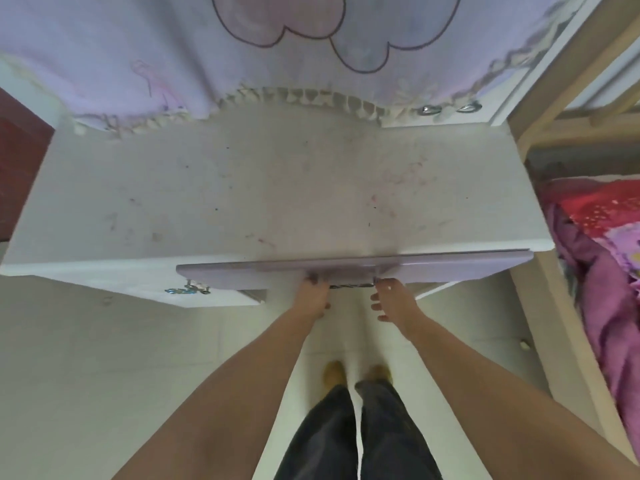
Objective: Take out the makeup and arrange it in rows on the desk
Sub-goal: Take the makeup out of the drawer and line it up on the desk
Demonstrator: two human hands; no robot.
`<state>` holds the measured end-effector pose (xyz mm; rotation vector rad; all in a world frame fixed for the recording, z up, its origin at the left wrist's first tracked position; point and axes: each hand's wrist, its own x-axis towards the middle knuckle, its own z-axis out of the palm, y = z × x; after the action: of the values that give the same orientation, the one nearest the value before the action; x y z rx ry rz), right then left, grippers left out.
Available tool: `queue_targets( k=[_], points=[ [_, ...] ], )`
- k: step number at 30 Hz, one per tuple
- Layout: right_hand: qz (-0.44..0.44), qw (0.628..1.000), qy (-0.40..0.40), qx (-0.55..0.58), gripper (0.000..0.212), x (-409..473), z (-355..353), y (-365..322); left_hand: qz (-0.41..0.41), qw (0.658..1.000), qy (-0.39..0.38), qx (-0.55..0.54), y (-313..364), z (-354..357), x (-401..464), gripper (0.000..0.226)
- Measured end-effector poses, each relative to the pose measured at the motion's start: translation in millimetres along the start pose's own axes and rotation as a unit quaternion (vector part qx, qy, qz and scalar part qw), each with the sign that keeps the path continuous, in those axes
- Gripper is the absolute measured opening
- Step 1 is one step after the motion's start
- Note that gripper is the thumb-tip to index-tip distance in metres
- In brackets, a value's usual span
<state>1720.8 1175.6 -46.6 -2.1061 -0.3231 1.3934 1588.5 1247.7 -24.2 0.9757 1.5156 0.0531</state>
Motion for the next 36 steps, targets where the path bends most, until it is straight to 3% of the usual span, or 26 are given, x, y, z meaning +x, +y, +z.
queue_targets(
  k=[4,10,15,20,24,33,36],
  points=[
    [0.035,0.999,-0.022,0.036,0.032,19.4,11.1,-6.6,-0.041,0.996,-0.025,-0.08,-5.1,6.4,22.3,0.024],
    [0.031,0.993,0.007,0.113,0.017,31.8,19.1,5.4,-0.031,0.989,-0.008,-0.143,-20.7,12.8,36.7,0.017],
    [0.038,0.992,0.02,0.119,0.018,21.8,22.5,17.0,-0.048,0.984,-0.008,-0.169,-31.4,18.1,27.7,0.013],
    [0.07,0.991,0.019,0.114,0.021,-1.8,19.2,37.8,-0.084,0.98,0.002,-0.181,-51.9,23.9,6.1,0.019],
    [0.094,0.984,-0.051,0.141,0.013,-25.3,12.6,63.3,-0.105,0.973,0.017,-0.205,-74.9,33.1,-13.3,0.023],
    [0.083,0.988,-0.058,0.119,0.016,-42.3,3.9,88.9,-0.073,0.96,0.051,-0.264,-103.6,56.7,-35.5,0.013],
    [0.088,0.987,-0.056,0.119,0.017,-44.1,4.9,95.2,-0.08,0.95,0.068,-0.296,-111.1,62.3,-34.8,0.028]
  ],
)
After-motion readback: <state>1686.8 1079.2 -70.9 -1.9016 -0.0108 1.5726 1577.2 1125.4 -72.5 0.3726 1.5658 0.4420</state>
